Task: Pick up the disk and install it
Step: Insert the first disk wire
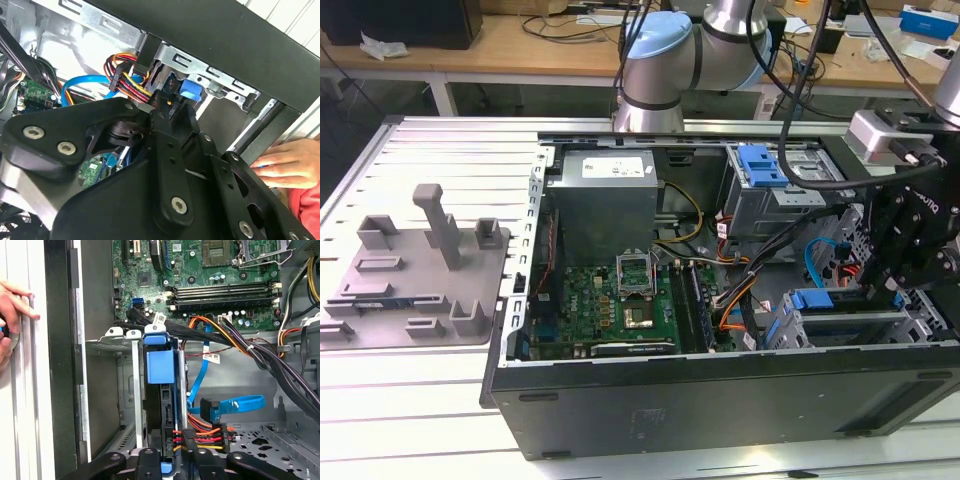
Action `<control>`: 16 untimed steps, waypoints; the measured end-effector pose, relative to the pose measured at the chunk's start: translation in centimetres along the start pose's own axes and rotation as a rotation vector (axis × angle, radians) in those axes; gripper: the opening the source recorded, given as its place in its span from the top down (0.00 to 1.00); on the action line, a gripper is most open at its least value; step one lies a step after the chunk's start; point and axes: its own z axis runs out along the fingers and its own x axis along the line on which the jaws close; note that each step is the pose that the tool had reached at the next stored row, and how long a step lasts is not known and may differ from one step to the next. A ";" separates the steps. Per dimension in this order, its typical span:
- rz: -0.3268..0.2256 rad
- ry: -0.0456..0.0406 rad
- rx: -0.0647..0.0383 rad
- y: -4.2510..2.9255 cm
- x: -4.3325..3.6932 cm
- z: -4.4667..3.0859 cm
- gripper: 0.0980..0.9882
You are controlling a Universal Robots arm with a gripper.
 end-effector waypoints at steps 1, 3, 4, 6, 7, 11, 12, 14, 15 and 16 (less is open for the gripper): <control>0.000 0.0021 0.000 0.01 -0.01 -0.20 0.77; 0.001 0.0063 0.000 0.03 -0.12 -1.14 0.77; 0.001 0.0070 0.000 0.04 -0.14 -1.52 0.77; 0.001 0.0083 0.000 0.06 -0.09 -2.57 0.77; 0.001 0.0081 0.000 0.06 -0.06 -2.79 0.77; 0.001 0.0082 0.000 0.06 -0.04 -3.02 0.77; 0.001 0.0081 0.000 0.06 -0.04 -3.02 0.77; 0.001 0.0082 0.000 0.06 -0.03 -3.03 0.77; 0.001 0.0081 0.000 0.06 -0.03 -3.04 0.77; 0.001 0.0082 0.000 0.06 -0.03 -3.06 0.77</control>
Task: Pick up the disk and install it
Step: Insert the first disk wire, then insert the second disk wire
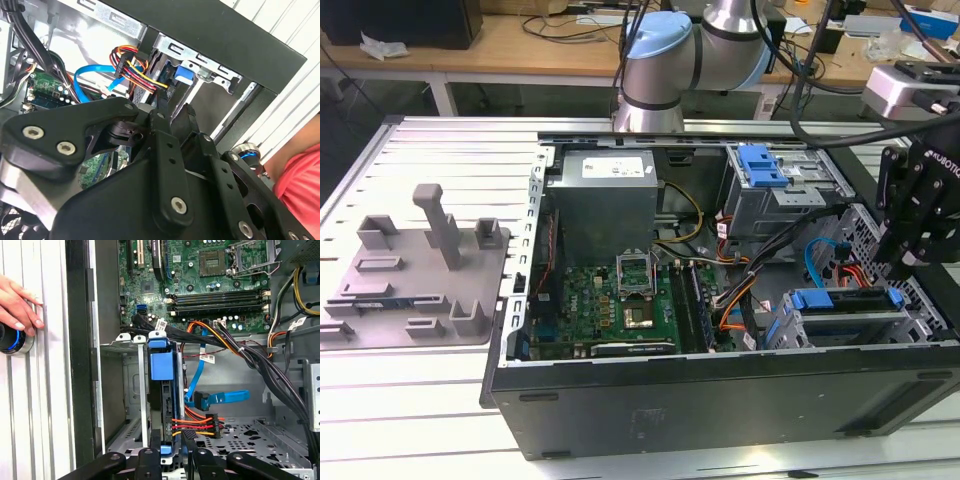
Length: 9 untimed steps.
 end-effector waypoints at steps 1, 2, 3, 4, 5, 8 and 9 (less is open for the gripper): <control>0.000 0.0000 0.000 0.00 0.00 0.00 0.77; 0.000 -0.0001 0.000 0.00 0.00 0.00 0.77; 0.000 0.0000 0.000 0.00 0.00 -0.01 0.77; 0.000 0.0000 0.000 0.00 0.00 -0.02 0.77; 0.000 0.0000 0.000 0.00 0.00 -0.04 0.77; 0.000 0.0000 0.000 0.00 0.01 -0.05 0.77; 0.000 -0.0001 0.000 0.00 0.01 -0.05 0.77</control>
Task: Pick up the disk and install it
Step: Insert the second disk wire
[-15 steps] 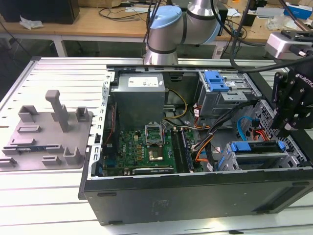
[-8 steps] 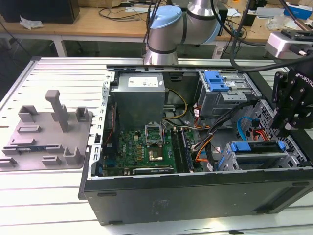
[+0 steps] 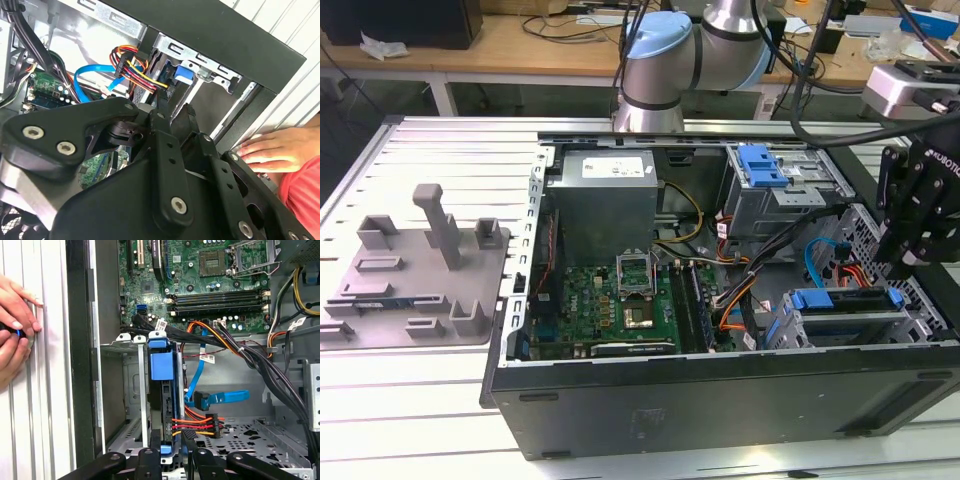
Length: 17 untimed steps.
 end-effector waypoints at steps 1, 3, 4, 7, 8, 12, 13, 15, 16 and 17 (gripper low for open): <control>0.000 0.0001 0.000 0.00 0.00 -0.01 0.77; 0.000 0.0051 0.000 0.02 -0.34 -0.04 0.77; 0.000 0.0154 0.001 0.04 -0.93 -0.13 0.77; 0.001 0.0324 0.003 2.65 -3.39 -0.37 0.77; 0.001 0.0328 0.004 2.90 -3.44 -0.37 0.77; 0.001 0.0329 0.005 3.28 -3.41 -0.36 0.77; 0.001 0.0328 0.005 3.34 -3.42 -0.36 0.77; 0.001 0.0329 0.005 3.46 -3.41 -0.36 0.78; 0.001 0.0329 0.005 3.48 -3.41 -0.36 0.87; 0.001 0.0329 0.005 3.49 -3.41 -0.36 0.87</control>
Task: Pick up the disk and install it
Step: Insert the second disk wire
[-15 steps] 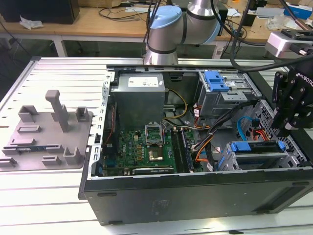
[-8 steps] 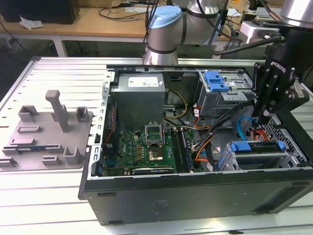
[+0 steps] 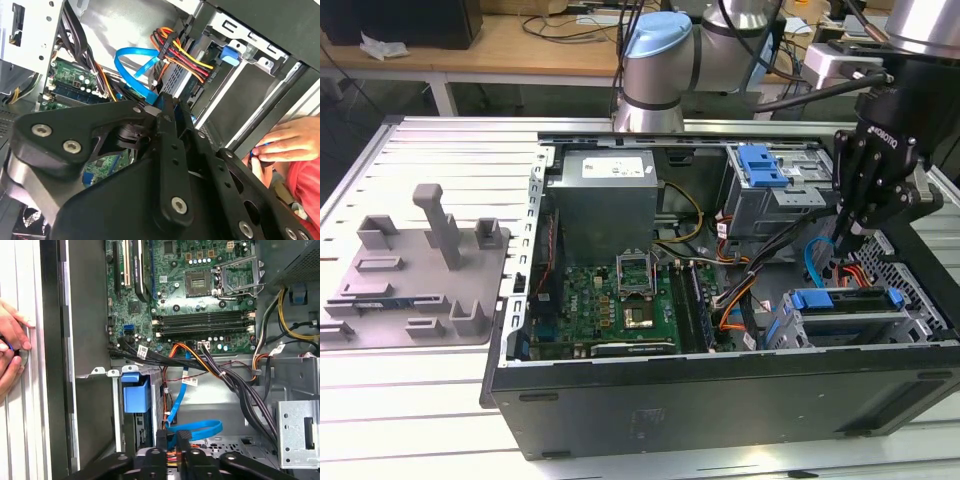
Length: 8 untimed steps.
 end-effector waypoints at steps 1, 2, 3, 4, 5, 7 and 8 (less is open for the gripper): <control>0.000 0.0001 0.000 0.00 0.00 0.00 0.87; 0.000 0.0004 0.000 0.01 0.00 0.00 0.87; 0.000 0.0023 0.000 0.02 -0.01 0.02 0.87; 0.000 0.0087 0.000 0.02 0.01 0.00 0.87; 0.000 0.0166 0.001 0.02 0.01 0.01 0.87; 0.001 0.0220 0.001 0.02 0.00 0.06 0.87; 0.001 0.0238 0.001 0.01 -0.01 0.11 0.87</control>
